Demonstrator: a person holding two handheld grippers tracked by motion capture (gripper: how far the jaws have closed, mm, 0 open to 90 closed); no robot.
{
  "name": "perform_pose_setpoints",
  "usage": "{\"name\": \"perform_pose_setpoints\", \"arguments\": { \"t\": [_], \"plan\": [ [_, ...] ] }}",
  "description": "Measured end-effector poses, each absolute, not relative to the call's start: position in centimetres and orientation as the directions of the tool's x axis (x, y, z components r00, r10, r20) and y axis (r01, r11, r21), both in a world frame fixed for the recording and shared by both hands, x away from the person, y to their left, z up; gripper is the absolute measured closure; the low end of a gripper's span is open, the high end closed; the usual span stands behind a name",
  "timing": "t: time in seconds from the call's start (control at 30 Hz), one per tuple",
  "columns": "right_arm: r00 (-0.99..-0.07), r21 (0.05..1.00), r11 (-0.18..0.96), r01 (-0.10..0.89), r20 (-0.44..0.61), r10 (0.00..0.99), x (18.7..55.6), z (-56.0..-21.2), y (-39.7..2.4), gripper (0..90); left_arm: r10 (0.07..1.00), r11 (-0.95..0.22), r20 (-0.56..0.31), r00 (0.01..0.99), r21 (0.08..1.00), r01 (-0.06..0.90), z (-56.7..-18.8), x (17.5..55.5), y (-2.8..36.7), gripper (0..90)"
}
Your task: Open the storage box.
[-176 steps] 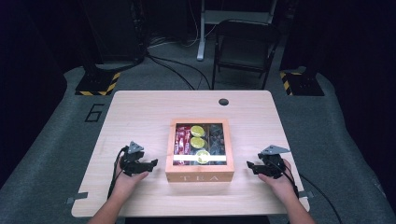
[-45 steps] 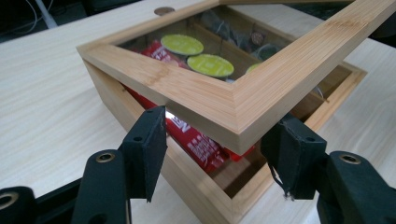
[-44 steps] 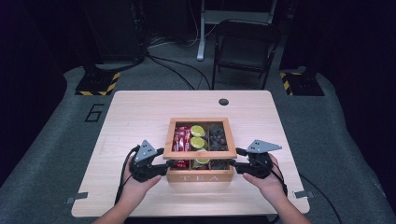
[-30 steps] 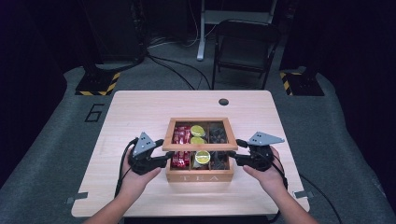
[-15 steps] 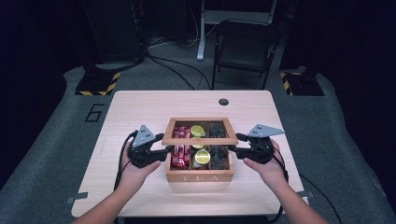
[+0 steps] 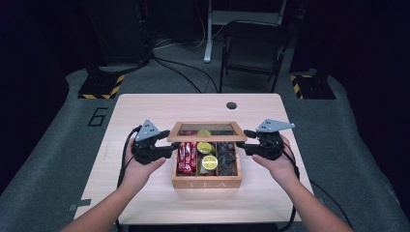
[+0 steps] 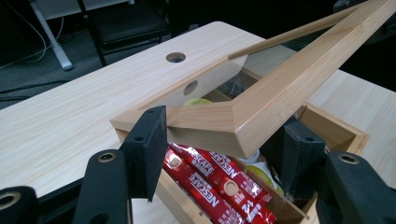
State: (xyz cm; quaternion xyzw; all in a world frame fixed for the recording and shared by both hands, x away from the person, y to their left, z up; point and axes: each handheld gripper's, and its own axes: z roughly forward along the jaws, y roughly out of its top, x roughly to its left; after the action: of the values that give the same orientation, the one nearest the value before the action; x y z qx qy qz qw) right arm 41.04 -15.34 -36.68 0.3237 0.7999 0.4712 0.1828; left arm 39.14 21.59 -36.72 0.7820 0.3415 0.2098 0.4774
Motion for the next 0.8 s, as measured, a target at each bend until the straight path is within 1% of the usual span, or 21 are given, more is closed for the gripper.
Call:
{"name": "perform_pose_setpoints", "arguments": {
  "t": [0.13,0.37,0.6,0.8],
  "plan": [
    [-0.724,0.874,0.347,0.340,0.008,0.689,41.4,-36.3,-15.3,47.7,0.736,-0.316,0.005,0.677,0.887,0.337,-36.3,39.8,21.5,42.2],
    [-0.718,0.883,0.317,0.346,0.032,0.695,42.1,-35.8,-15.3,47.7,0.739,-0.324,0.022,0.674,0.888,0.327,-35.7,40.5,21.4,42.6],
    [-0.713,0.888,0.316,0.334,0.019,0.701,43.2,-35.1,-15.1,48.5,0.746,-0.329,0.051,0.664,0.895,0.301,-35.0,41.5,21.1,43.0],
    [-0.713,0.890,0.311,0.333,0.022,0.701,44.1,-34.7,-15.1,49.3,0.753,-0.322,0.059,0.655,0.902,0.289,-34.8,42.3,21.0,44.3]
  ]
}}
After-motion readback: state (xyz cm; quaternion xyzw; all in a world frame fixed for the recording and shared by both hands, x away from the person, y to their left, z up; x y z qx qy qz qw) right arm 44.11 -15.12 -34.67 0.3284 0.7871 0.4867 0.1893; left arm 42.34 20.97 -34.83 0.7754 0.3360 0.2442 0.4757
